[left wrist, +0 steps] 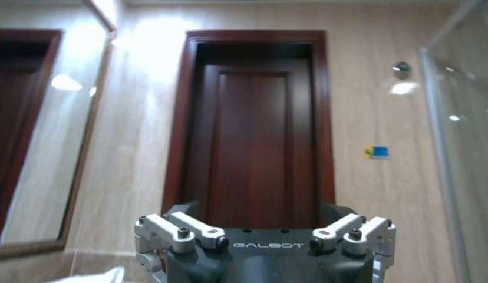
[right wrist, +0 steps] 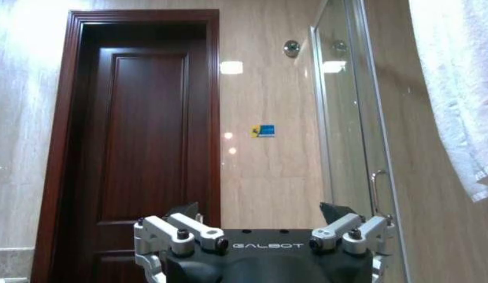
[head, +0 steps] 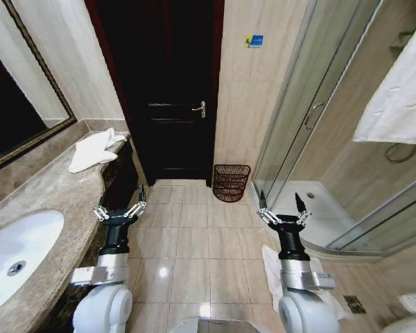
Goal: Discard the used towel into the hamper.
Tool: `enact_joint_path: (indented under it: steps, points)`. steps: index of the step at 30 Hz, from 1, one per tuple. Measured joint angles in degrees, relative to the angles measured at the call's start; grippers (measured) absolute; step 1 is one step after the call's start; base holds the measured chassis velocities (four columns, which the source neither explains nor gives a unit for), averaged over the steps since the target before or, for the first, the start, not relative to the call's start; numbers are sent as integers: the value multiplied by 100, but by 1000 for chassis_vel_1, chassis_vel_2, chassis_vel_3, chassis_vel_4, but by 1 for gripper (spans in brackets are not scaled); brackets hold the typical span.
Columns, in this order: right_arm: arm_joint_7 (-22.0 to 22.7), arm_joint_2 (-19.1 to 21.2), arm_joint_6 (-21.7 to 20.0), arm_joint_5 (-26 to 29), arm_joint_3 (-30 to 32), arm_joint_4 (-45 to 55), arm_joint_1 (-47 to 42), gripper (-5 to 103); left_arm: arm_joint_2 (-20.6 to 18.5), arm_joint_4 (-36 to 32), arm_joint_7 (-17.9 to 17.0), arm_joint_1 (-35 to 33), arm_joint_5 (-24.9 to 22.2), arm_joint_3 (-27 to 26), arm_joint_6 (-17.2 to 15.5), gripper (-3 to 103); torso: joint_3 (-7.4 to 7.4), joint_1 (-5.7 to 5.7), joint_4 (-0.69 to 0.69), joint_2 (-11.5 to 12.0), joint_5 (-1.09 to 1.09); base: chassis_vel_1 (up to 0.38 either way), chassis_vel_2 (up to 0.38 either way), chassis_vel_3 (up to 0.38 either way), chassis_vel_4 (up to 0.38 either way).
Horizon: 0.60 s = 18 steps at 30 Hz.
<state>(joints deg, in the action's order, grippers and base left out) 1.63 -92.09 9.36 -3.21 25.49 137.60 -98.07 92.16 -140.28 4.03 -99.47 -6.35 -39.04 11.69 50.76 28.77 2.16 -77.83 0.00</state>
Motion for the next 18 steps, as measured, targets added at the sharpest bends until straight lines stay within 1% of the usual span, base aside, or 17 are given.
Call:
enact_joint_path:
  steps: [1,2,5,6,7,9,10,11,12,14,18]
  points:
    - [-3,-1,9,-18,-17,7,-11,100,-1,-77,62,-58,169,-1,-55,100,0,0,0,0,0,0,0,0,0]
    - [-8,-1,16,-83,-19,34,-37,100,-1,-184,171,-110,355,-15,-186,100,0,0,0,0,1,0,0,0,0]
    - [-16,-2,19,-141,3,60,-50,100,-1,-256,215,-117,338,-16,-347,100,0,0,0,0,0,0,0,0,0]
    - [-7,-2,-1,-161,10,74,-27,100,-1,-296,263,-127,152,28,-676,100,0,0,0,0,1,0,0,0,0]
    - [-7,-3,-18,-162,10,80,-10,100,-1,-300,304,-137,48,69,-917,100,0,0,0,0,0,0,0,0,0]
    - [-72,-4,-41,-154,12,104,-2,100,-2,-305,365,-180,-42,124,-1224,100,0,0,0,0,0,0,0,0,0]
    - [-72,-4,-41,-154,12,104,-2,100,-2,-305,365,-180,-42,124,-1224,100,0,0,0,0,0,0,0,0,0]
    - [-120,-4,-48,-156,17,116,-2,100,-2,-306,371,-217,-51,127,-1362,100,0,0,0,0,0,0,0,0,0]
    - [-151,-4,-48,-160,29,119,2,100,-2,-306,371,-242,-20,102,-1415,100,0,0,0,0,0,0,0,0,0]
    - [-217,-4,-51,-168,69,119,19,100,-2,-306,320,-255,108,31,-1432,100,0,0,0,0,0,0,0,0,0]
    - [-276,-4,-53,-170,94,126,30,100,-2,-306,265,-243,108,-34,-1455,100,0,0,0,0,0,0,0,0,0]
